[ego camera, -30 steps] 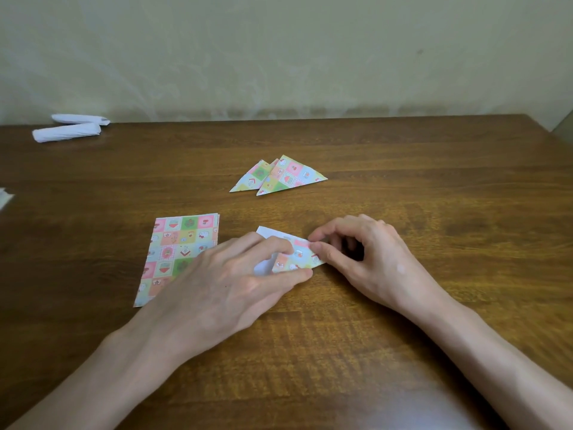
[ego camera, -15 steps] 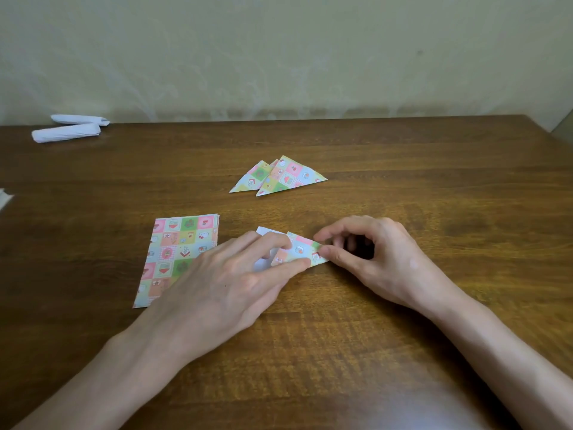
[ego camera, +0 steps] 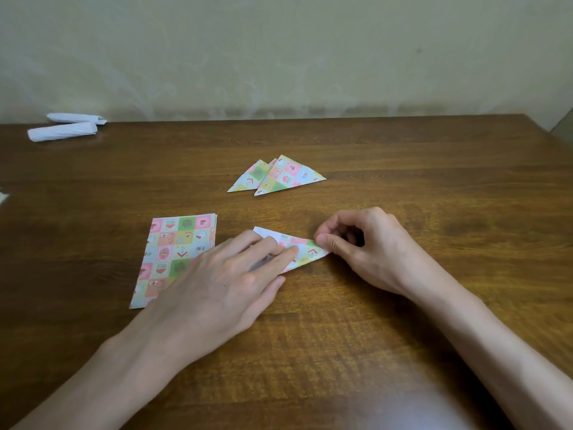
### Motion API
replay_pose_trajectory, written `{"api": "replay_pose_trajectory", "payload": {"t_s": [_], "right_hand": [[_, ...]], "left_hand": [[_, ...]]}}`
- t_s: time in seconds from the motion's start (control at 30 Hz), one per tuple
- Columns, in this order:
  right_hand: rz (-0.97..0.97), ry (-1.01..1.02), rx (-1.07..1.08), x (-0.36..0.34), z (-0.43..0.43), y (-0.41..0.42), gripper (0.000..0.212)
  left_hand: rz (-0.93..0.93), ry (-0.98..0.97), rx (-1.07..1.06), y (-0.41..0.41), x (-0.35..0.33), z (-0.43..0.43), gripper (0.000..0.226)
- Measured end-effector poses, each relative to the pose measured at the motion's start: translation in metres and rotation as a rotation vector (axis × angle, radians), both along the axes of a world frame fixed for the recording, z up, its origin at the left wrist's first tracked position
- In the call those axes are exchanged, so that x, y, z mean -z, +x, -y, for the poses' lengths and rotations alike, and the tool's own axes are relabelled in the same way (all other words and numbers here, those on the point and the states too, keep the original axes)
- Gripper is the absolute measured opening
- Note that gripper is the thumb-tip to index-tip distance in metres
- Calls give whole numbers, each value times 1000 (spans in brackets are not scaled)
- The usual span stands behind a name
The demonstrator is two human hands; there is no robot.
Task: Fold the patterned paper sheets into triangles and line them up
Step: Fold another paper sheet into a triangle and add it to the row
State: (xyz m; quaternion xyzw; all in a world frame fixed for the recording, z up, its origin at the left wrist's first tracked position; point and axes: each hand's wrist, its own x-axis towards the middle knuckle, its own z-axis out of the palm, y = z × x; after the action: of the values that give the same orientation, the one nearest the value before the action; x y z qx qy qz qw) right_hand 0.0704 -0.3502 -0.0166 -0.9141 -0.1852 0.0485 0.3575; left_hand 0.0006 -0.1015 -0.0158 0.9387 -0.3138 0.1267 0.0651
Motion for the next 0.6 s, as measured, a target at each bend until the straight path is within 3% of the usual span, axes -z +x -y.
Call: {"api": "replay_pose_trajectory", "payload": {"t_s": [0.33,0.6], "right_hand": [[107,62,78,8,-6,-8,6],[201,42,-101,3,10,-14,6]], "left_hand": [[-80,-26,-13,1,3,-2,41],[-78,-14,-21,1,4,-1,39]]}}
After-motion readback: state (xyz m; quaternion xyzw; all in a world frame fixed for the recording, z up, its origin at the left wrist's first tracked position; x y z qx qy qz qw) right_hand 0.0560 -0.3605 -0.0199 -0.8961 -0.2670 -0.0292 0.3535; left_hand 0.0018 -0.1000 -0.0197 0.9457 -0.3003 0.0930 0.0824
